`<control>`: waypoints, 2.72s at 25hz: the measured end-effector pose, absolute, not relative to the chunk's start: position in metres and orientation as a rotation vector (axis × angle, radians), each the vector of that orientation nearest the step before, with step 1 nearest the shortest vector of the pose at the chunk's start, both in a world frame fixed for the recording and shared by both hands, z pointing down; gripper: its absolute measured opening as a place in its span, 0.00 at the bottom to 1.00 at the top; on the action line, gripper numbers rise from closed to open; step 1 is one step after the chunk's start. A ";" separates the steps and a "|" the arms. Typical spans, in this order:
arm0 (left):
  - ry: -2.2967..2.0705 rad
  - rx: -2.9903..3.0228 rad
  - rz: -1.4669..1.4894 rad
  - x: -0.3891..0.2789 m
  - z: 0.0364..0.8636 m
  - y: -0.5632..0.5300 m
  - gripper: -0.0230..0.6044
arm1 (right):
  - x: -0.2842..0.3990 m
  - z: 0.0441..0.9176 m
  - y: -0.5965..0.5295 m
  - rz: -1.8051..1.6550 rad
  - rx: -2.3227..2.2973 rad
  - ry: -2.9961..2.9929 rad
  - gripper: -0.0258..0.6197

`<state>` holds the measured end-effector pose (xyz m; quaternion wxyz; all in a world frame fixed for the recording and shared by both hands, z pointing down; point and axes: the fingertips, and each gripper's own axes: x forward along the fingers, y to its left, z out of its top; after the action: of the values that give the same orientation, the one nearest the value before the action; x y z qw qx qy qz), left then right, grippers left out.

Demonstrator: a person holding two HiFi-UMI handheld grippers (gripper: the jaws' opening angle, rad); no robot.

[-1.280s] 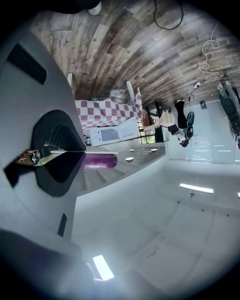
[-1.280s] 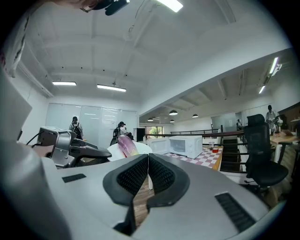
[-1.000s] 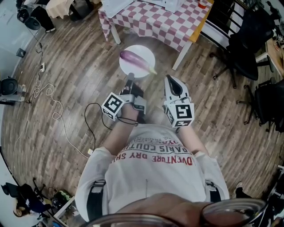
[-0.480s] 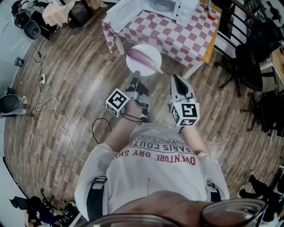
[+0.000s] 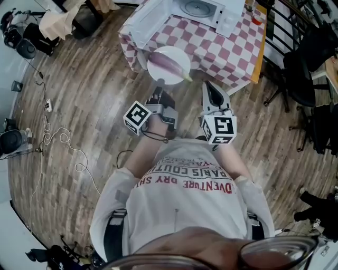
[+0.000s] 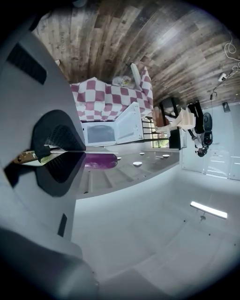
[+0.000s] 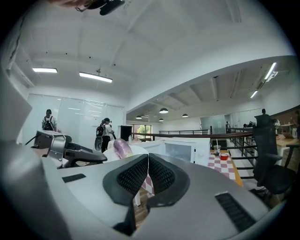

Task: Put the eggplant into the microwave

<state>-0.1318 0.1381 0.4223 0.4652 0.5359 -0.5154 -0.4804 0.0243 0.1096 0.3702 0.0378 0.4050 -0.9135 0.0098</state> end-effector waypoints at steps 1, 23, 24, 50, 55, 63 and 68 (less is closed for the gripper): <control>-1.264 1.307 -1.178 -0.136 0.426 0.133 0.08 | 0.020 0.373 0.104 0.029 1.239 -2.796 0.08; -1.380 1.226 -1.208 -0.172 0.452 -0.116 0.08 | -0.028 0.395 -0.178 0.026 1.088 -2.841 0.08; -1.383 1.224 -1.206 -0.170 0.454 -0.130 0.08 | -0.028 0.397 -0.191 0.024 1.082 -2.839 0.08; -1.259 1.189 -0.911 -0.192 0.536 -0.351 0.08 | -0.046 0.475 -0.369 0.260 1.275 -2.591 0.08; -1.202 1.244 -0.833 -0.197 0.549 -0.383 0.08 | -0.057 0.487 -0.390 0.288 1.368 -2.532 0.08; -1.132 1.304 -0.760 -0.199 0.582 -0.429 0.08 | -0.074 0.510 -0.411 0.314 1.446 -2.465 0.08; -1.130 1.329 -0.741 -0.205 0.600 -0.448 0.08 | -0.080 0.517 -0.421 0.320 1.477 -2.451 0.08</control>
<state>-0.2046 -0.4478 0.6003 0.5835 0.5695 -0.4842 -0.3174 -0.0805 -0.4211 0.5166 0.1307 0.5087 -0.8438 0.1100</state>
